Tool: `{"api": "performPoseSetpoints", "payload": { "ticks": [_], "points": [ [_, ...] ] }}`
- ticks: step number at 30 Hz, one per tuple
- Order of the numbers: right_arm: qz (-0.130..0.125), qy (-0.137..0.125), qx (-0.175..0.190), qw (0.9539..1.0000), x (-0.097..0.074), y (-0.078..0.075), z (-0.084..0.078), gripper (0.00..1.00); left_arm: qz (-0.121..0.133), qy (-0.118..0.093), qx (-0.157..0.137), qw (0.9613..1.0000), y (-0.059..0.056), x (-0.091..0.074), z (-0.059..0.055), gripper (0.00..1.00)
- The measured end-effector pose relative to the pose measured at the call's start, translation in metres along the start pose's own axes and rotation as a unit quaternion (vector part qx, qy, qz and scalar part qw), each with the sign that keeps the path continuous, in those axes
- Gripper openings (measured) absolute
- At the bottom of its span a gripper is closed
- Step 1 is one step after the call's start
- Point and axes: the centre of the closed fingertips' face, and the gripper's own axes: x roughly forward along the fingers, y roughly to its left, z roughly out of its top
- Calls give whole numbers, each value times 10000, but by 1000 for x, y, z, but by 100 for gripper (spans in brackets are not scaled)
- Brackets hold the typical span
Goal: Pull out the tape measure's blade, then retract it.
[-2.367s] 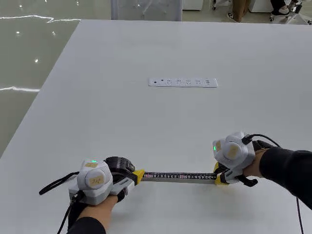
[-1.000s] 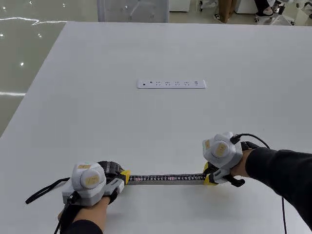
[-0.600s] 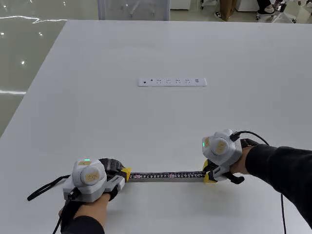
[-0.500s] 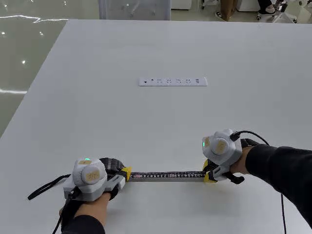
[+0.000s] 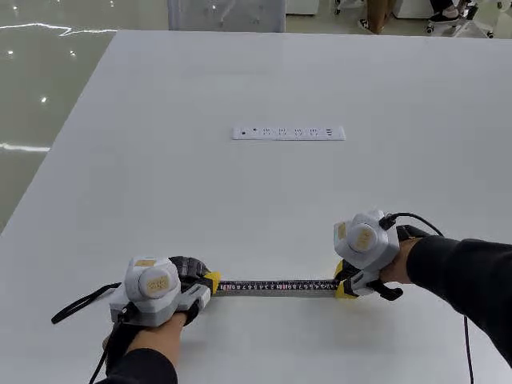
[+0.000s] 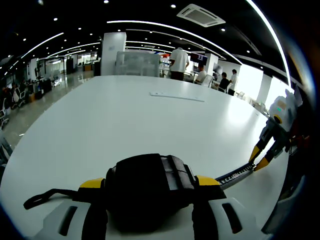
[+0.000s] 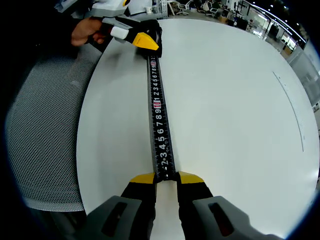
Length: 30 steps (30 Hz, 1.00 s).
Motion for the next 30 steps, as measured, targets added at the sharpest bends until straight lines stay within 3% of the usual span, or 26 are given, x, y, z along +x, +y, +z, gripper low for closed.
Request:
{"api": "performPoseSetpoints", "payload": {
  "ticks": [30],
  "points": [
    [-19, -145, 125, 9998, 6, 2, 17, 12, -44, 40, -54, 10000, -1, 0, -1, 65]
  ]
}}
